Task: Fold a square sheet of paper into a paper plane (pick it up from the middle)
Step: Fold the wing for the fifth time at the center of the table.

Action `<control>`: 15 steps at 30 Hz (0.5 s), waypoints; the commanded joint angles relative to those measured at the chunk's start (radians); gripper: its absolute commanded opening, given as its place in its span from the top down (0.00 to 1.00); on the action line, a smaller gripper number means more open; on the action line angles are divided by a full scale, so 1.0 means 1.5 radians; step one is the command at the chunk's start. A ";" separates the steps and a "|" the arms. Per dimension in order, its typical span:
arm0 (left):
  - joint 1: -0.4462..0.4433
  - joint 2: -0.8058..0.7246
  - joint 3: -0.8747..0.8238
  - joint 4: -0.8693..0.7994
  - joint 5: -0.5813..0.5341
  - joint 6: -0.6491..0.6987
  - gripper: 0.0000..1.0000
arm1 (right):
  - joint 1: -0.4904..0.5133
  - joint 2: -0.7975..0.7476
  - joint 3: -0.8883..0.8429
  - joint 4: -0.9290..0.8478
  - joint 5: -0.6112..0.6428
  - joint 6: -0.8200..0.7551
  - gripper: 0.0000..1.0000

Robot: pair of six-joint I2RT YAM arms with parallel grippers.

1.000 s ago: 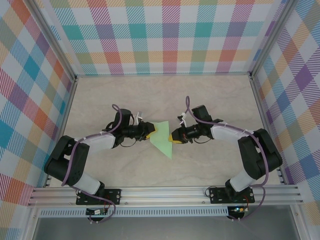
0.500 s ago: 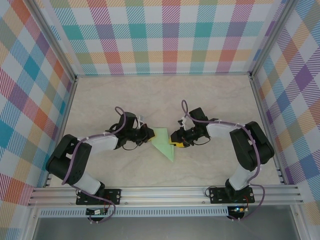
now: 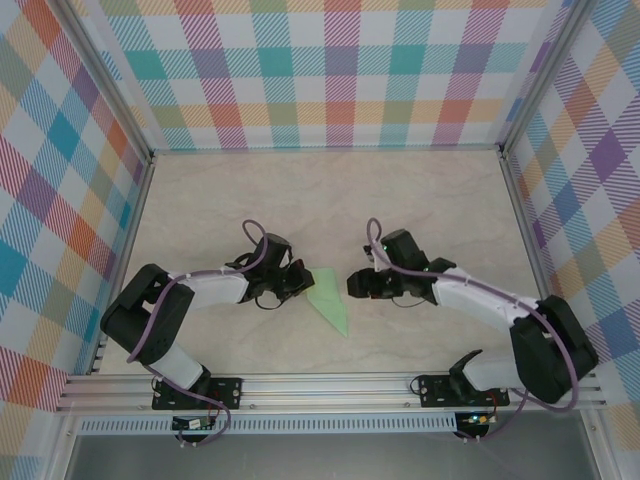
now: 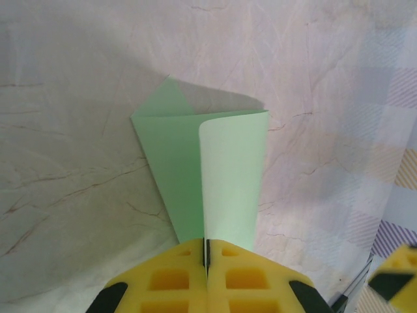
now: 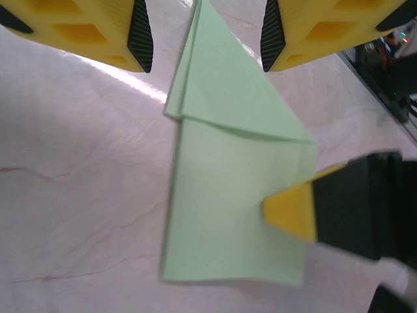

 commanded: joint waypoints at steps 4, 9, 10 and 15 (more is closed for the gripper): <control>-0.005 0.012 0.025 -0.022 -0.008 -0.003 1.00 | 0.189 -0.028 -0.064 0.108 0.250 -0.100 0.41; -0.005 0.012 0.032 -0.028 -0.004 -0.001 1.00 | 0.317 0.021 -0.060 0.148 0.400 -0.165 0.42; -0.005 0.012 0.032 -0.030 -0.003 -0.001 1.00 | 0.328 0.031 -0.057 0.156 0.415 -0.172 0.43; -0.005 0.016 0.029 -0.029 0.000 -0.002 1.00 | 0.368 0.110 -0.021 0.175 0.483 -0.211 0.47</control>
